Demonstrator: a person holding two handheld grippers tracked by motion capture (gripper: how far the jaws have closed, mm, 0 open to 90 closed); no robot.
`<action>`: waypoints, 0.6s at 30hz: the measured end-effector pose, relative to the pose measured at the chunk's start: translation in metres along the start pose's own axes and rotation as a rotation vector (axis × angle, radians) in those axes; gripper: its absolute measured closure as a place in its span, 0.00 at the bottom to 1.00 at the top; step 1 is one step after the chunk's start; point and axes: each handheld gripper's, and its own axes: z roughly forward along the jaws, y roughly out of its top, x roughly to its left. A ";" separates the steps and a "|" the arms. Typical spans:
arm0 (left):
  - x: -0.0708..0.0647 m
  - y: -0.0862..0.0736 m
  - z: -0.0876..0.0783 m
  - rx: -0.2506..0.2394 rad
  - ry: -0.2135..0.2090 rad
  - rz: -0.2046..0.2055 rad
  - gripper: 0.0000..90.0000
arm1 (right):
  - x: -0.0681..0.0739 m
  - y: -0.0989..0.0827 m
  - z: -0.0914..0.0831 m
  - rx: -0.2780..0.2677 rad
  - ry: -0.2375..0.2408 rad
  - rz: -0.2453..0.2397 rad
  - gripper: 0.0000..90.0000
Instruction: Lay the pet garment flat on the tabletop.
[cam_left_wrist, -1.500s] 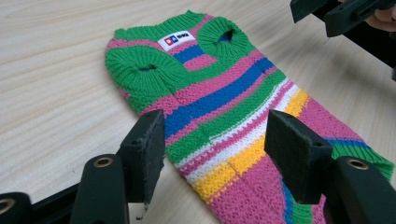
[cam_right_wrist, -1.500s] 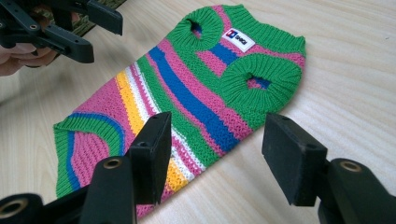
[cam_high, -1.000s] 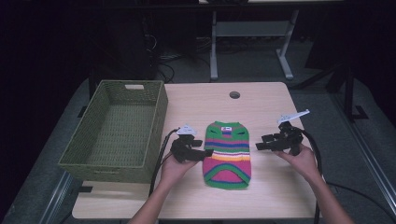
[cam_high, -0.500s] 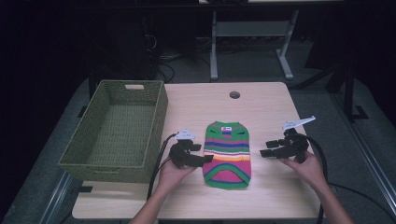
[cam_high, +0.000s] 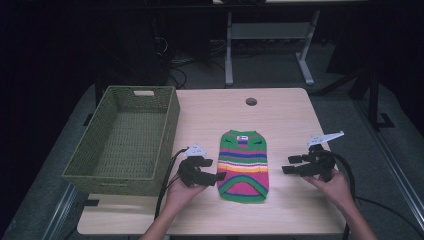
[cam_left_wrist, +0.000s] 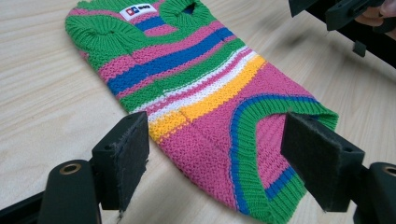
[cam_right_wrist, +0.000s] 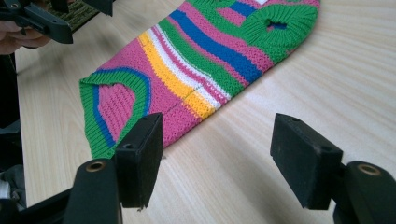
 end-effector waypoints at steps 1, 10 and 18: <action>0.000 0.000 0.000 0.000 0.000 0.000 0.26 | 0.000 -0.002 0.000 0.004 0.002 -0.001 0.38; -0.002 -0.013 -0.006 0.013 0.008 0.003 0.24 | 0.003 -0.010 0.000 0.015 0.000 0.012 0.38; -0.005 -0.021 -0.011 0.007 0.015 0.003 0.23 | 0.007 -0.021 -0.002 0.004 0.005 0.016 0.36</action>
